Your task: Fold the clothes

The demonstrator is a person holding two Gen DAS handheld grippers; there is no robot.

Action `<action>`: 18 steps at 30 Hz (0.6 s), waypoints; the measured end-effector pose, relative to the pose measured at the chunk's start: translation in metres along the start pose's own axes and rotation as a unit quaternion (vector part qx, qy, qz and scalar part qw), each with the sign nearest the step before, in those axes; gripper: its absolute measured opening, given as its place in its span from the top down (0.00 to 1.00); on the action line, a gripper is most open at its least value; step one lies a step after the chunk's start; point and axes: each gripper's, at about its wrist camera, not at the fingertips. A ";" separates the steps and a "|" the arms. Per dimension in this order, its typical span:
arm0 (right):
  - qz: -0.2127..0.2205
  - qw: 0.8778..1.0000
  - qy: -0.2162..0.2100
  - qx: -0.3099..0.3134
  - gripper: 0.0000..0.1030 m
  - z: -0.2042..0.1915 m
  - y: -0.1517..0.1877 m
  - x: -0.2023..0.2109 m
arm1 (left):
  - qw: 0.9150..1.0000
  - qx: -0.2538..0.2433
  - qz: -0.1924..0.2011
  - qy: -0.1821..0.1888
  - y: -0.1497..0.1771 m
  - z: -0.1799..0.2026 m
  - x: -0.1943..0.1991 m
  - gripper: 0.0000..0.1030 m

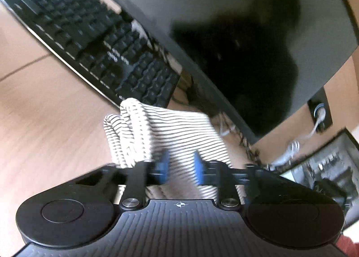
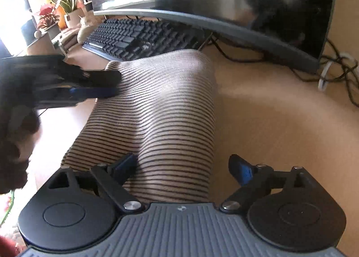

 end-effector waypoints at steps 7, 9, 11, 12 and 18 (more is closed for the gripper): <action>0.088 0.993 -0.018 0.077 0.00 -0.003 0.039 0.068 | 0.987 -0.042 0.058 -0.143 0.069 0.072 0.057 0.06; 0.102 0.991 -0.020 0.084 0.00 0.005 0.056 0.084 | 0.982 -0.025 0.050 -0.180 0.099 0.090 0.065 0.04; 0.109 0.990 -0.022 0.083 0.00 0.017 0.072 0.095 | 0.974 -0.016 0.040 -0.224 0.125 0.107 0.069 0.02; 0.113 0.990 -0.023 0.082 0.00 0.023 0.081 0.101 | 0.968 -0.017 0.034 -0.247 0.138 0.117 0.069 0.02; 0.146 0.987 -0.026 0.065 0.00 0.061 0.126 0.114 | 0.945 -0.057 0.021 -0.321 0.200 0.172 0.063 0.00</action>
Point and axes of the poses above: each gripper's, at about its wrist camera, not at the fingertips, and x roughly against the way its jaws point, z to its right, y to its underside, and after that the axes turned 6 degrees about -x, right-handed
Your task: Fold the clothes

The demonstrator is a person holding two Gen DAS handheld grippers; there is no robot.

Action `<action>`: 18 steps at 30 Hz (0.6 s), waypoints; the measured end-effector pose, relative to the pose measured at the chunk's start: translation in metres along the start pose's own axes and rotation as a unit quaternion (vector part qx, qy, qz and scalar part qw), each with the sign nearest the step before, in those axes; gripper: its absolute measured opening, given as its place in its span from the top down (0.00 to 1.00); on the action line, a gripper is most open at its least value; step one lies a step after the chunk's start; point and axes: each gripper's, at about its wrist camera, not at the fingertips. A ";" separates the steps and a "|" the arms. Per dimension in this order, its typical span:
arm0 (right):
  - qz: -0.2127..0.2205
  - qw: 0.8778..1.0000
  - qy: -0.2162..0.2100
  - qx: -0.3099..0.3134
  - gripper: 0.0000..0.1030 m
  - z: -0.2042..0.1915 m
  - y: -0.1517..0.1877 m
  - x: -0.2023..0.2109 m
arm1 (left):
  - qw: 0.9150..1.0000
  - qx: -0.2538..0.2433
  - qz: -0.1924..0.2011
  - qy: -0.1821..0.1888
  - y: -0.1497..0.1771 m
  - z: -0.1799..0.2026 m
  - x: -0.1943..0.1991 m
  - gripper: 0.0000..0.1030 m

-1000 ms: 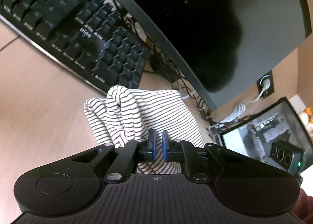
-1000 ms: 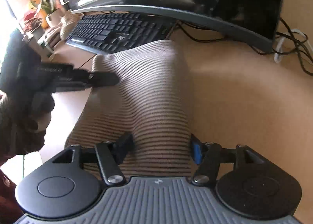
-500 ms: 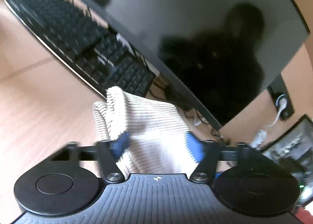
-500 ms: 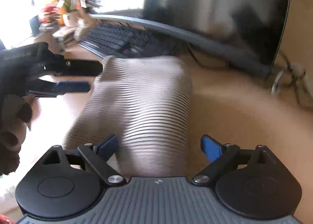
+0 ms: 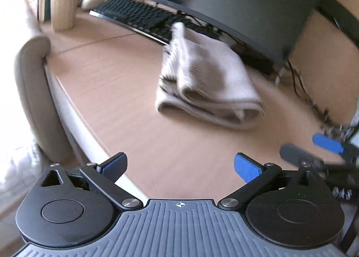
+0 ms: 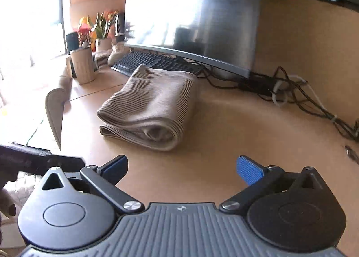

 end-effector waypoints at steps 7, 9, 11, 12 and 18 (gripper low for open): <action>0.055 0.998 0.003 0.035 0.00 0.009 0.037 0.011 | 0.998 -0.022 0.010 -0.053 0.028 0.029 0.019 0.00; 0.062 0.997 -0.011 0.041 0.00 0.009 0.038 0.015 | 0.998 -0.017 0.024 -0.060 0.031 0.032 0.028 0.00; 0.059 0.997 -0.026 0.048 0.00 0.007 0.037 0.015 | 0.997 -0.010 0.034 -0.064 0.034 0.036 0.034 0.00; 0.059 0.996 -0.034 0.052 0.00 0.006 0.038 0.016 | 0.997 -0.007 0.036 -0.065 0.035 0.038 0.034 0.00; 0.069 0.996 -0.043 0.047 0.00 0.008 0.040 0.023 | 0.996 -0.008 0.046 -0.079 0.041 0.051 0.042 0.00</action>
Point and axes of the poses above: each gripper's, at about its wrist camera, not at the fingertips, and x roughly against the way its jaws point, z to its right, y to its underside, and after that the axes turned 6 degrees about -x, right-handed
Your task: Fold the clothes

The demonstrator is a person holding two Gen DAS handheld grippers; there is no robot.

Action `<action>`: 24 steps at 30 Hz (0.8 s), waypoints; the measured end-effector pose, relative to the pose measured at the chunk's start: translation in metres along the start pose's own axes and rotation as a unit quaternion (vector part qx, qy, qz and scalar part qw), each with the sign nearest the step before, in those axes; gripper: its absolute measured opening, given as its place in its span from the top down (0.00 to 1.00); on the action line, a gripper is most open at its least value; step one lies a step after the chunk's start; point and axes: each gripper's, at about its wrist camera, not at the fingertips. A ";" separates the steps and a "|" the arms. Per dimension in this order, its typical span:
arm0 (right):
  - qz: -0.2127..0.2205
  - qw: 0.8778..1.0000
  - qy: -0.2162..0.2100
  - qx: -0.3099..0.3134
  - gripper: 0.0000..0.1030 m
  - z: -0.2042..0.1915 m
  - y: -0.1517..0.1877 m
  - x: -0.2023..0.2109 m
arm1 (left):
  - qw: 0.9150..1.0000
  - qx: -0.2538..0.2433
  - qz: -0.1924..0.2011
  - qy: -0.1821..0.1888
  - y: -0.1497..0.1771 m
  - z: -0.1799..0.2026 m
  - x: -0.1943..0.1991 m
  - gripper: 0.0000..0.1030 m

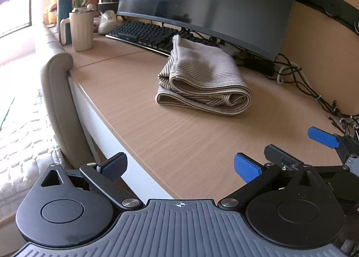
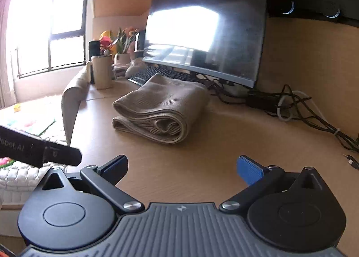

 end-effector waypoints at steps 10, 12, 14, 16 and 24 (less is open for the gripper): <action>0.006 0.999 0.011 -0.033 0.00 0.010 0.000 0.001 | 1.000 -0.009 -0.010 -0.018 0.001 0.006 0.003 0.00; 0.006 0.999 0.009 -0.036 0.00 0.011 0.000 0.001 | 1.000 -0.009 -0.014 -0.025 0.001 0.006 0.001 0.00; 0.006 0.999 0.007 -0.039 0.00 0.013 0.000 0.001 | 0.999 -0.004 -0.020 -0.027 0.002 0.004 -0.002 0.00; 0.004 0.999 0.004 -0.041 0.00 0.013 0.000 0.001 | 0.999 0.001 -0.025 -0.028 0.002 0.002 -0.004 0.00; 0.005 0.999 -0.001 -0.047 0.00 0.016 0.001 0.001 | 1.000 0.006 -0.024 -0.016 0.001 0.002 -0.004 0.00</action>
Point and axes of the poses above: each gripper's, at about its wrist camera, not at the fingertips, and x roughly against the way its jaws point, z to its right, y to its underside, and after that the axes turned 6 degrees about -x, right-handed
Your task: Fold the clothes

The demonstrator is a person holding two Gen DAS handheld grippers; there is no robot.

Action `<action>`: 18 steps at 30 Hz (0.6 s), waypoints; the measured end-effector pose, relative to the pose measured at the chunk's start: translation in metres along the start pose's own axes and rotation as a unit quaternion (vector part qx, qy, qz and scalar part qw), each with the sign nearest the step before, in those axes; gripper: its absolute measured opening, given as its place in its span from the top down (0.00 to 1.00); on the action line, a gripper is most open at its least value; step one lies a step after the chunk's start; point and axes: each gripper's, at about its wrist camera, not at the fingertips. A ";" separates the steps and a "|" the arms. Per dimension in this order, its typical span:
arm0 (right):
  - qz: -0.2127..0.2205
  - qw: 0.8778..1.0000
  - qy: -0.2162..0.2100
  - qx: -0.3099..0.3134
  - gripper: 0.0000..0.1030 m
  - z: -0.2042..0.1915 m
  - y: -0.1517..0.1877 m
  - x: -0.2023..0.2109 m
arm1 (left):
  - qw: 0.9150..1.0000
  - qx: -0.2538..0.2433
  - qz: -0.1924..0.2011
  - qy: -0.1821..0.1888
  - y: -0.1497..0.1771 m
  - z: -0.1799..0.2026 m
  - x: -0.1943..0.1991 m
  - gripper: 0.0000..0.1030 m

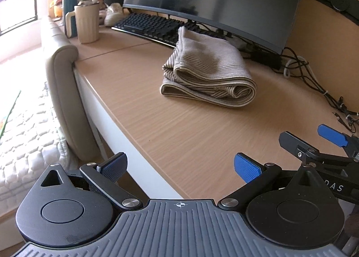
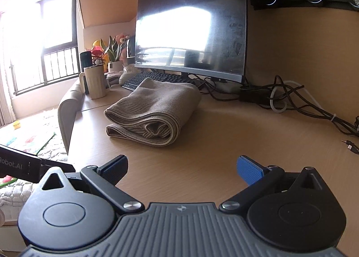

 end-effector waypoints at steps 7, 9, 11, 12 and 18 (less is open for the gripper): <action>-0.002 1.000 0.000 0.000 0.00 0.000 0.000 0.000 | 1.000 0.003 0.003 -0.001 -0.001 0.000 0.001 0.00; -0.002 1.000 -0.001 0.000 0.00 0.000 0.000 -0.001 | 1.000 -0.002 0.001 -0.004 0.000 0.002 0.001 0.00; -0.003 1.000 -0.001 0.001 0.00 0.000 0.000 -0.001 | 1.000 -0.006 0.000 -0.010 0.000 0.004 0.000 0.00; -0.003 1.000 -0.002 0.001 0.00 0.000 -0.001 -0.001 | 1.000 -0.008 -0.001 -0.012 0.000 0.004 0.000 0.00; -0.003 1.000 -0.002 0.001 0.00 0.000 -0.001 -0.001 | 1.000 -0.005 -0.004 -0.005 0.001 0.003 -0.001 0.00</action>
Point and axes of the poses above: each gripper's, at about its wrist camera, not at the fingertips, and x roughly against the way its jaws point, z to its right, y to its underside, and after that the axes turned 6 degrees about -x, right-handed
